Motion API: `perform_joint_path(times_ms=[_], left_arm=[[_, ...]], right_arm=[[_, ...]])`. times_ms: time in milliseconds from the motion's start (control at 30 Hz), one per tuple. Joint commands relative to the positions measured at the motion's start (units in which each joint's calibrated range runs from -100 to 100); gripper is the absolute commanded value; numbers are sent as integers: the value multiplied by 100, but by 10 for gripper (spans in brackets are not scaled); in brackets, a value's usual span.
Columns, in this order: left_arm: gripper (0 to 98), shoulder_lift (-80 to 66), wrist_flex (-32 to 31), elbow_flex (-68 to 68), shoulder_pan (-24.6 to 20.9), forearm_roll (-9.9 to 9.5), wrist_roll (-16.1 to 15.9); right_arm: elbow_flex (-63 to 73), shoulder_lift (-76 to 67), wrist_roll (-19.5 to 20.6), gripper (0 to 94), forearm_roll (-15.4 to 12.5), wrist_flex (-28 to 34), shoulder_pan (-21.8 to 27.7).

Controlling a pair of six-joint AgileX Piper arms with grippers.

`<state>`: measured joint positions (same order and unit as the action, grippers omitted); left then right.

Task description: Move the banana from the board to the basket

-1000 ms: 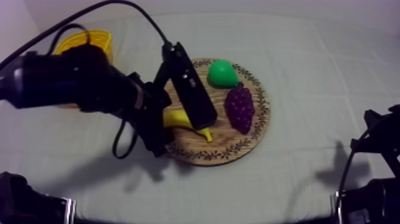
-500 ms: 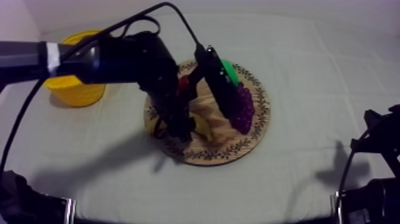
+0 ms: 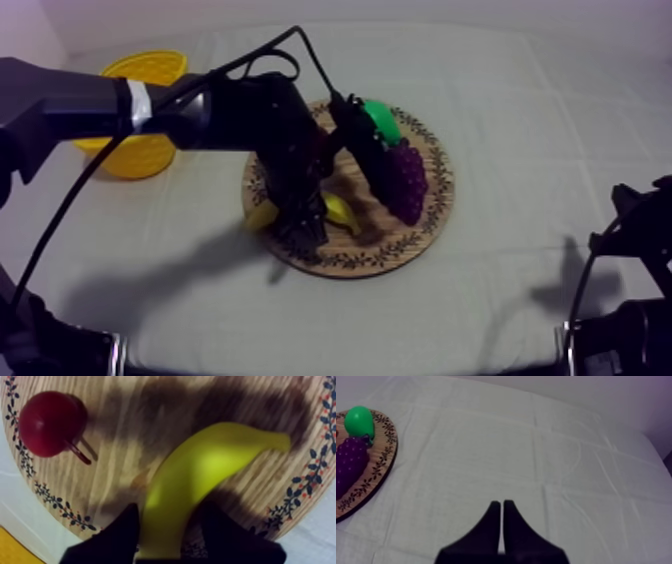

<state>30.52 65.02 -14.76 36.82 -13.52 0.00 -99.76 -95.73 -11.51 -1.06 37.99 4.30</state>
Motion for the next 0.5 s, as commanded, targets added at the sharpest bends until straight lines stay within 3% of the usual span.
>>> perform_joint_path(times_ms=[0,233,467], left_arm=[[411,15,-27,-42,22,-75,145],[257,29,-148,-234,104,-382,574],[206,-334,-168,-161,146,-514,714]], right_arm=[[-2,-2,1,3,1,-1,-1],[-2,-2,1,3,1,-1,-1],[-2,-2,1,3,1,-1,-1]])
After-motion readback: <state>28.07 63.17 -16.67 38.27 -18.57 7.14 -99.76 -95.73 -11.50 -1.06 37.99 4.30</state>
